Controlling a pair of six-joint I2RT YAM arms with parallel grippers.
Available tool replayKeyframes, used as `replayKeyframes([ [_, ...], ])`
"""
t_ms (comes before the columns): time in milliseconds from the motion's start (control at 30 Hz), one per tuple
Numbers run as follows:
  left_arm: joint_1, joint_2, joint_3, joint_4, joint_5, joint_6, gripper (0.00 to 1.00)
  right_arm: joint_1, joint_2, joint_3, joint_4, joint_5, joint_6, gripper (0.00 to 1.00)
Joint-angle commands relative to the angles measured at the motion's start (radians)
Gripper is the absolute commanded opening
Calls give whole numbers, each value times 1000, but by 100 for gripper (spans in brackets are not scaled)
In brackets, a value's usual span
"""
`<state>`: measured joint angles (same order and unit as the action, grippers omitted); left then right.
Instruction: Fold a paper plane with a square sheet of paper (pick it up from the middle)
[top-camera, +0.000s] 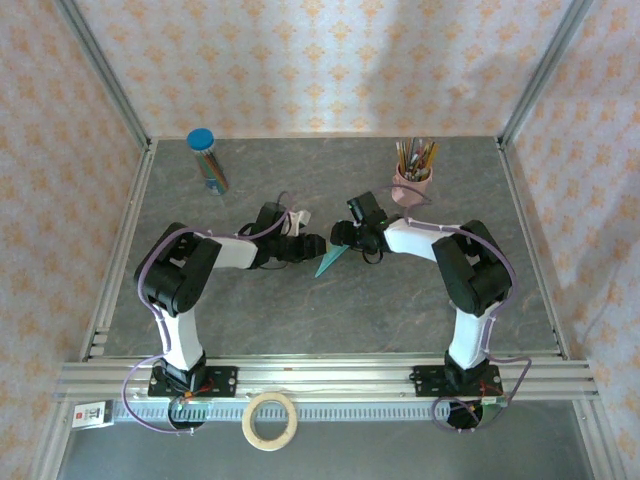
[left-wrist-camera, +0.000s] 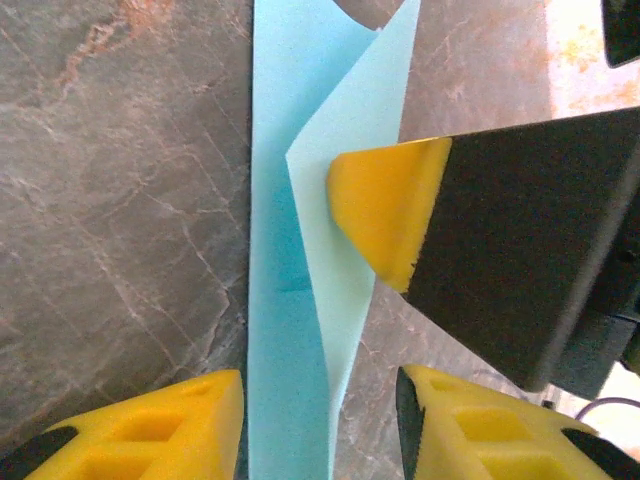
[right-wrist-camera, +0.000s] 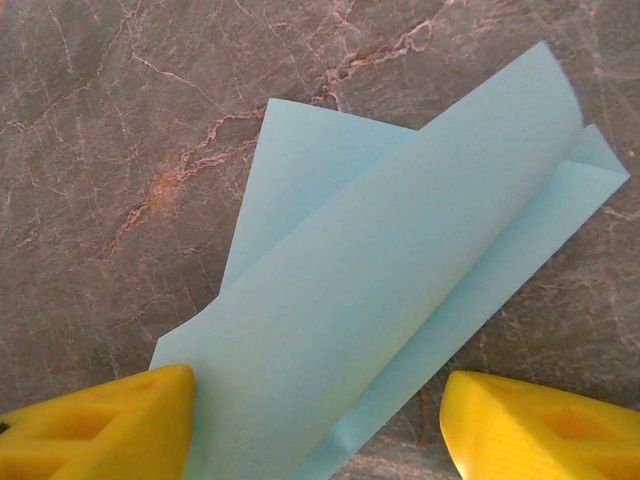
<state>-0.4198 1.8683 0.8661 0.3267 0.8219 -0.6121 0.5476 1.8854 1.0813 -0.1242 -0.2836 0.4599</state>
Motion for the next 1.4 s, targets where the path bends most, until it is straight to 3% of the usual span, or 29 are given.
replayKeyframes([
  [0,-13,-8,35,-68,-33,63,45,6,130,-27,11,-1,4,68],
  [267,-30,19,64,-116,-21,95,44,6,133,-23,7,-3,1,67],
  [633,-43,68,93,-215,-101,157,36,6,145,-18,1,-5,1,65],
  [900,-44,90,87,-195,-93,133,28,7,150,-30,6,7,2,63],
  [1367,-59,122,85,-244,-136,163,28,6,132,-60,46,1,19,59],
])
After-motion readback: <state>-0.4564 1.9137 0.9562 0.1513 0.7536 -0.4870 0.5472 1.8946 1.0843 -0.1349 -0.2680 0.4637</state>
